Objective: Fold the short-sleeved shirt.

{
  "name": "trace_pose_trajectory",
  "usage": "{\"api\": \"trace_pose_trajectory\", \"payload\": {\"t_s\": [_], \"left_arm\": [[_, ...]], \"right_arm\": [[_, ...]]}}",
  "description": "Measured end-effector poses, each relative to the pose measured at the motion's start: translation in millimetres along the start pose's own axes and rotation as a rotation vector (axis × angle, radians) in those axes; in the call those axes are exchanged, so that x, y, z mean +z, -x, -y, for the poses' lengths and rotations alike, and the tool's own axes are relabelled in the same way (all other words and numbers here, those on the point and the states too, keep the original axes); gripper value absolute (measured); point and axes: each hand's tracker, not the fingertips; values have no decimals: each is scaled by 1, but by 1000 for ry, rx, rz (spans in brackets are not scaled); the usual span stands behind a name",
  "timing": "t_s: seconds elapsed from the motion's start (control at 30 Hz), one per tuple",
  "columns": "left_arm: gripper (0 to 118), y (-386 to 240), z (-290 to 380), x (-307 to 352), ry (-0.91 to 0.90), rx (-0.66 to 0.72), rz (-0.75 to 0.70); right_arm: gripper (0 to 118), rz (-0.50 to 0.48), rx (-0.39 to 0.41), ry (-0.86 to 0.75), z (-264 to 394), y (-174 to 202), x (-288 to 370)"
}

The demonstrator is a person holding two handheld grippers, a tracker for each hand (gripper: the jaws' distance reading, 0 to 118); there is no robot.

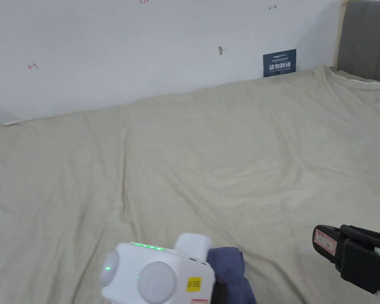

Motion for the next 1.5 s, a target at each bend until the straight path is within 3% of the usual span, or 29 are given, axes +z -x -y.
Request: {"api": "trace_pose_trajectory", "payload": {"t_s": [0.07, 0.13, 0.17, 0.3, 0.33, 0.47, 0.57, 0.77, 0.83, 0.87, 0.97, 1.03, 1.1, 1.17, 1.5], "left_arm": [[0, -17, -1, -13, 24, -83, -42], [0, -29, -4, -14, 9, -79, -21], [0, -31, -6, -12, -5, -51, 21], [0, -24, 0, 7, -66, 216, 412], [0, -19, 5, 21, -160, 256, 420], [0, -7, 34, 98, -655, 244, 138], [0, 6, 59, 152, -909, 180, -86], [0, 7, 105, 219, -1181, -16, -609], [0, 4, 117, 222, -1207, -47, -793], [0, 6, 122, 219, -1213, -54, -859], [0, 14, 146, 218, -1278, 35, -834], [0, 20, 153, 211, -1253, 63, -840], [0, 26, 157, 203, -1229, 85, -866], [0, 32, 162, 196, -1220, 97, -857], [0, 32, 169, 180, -1175, 82, -863]], "right_arm": [[0, 3, 10, -7, -1, 2, 5], [0, 3, 8, -6, -2, 3, 7], [0, 2, 8, -5, -2, 5, 8], [0, 8, 17, -1, -3, 9, 10], [0, 6, 15, -3, -3, 10, 11], [0, -51, -14, -61, -6, 21, 18], [0, -59, 33, -134, -10, 31, 22], [0, -90, 112, -347, -23, 61, 39], [0, -52, 179, -438, -21, 70, 44], [0, 20, 211, -534, -14, 76, 48], [0, 138, 344, -781, 15, 84, 52], [0, 197, 440, -734, 25, 86, 42], [0, 234, 459, -651, 34, 82, 29], [0, 325, 465, -670, 48, 79, 22], [0, 351, 500, -660, 61, 70, 27]]}}
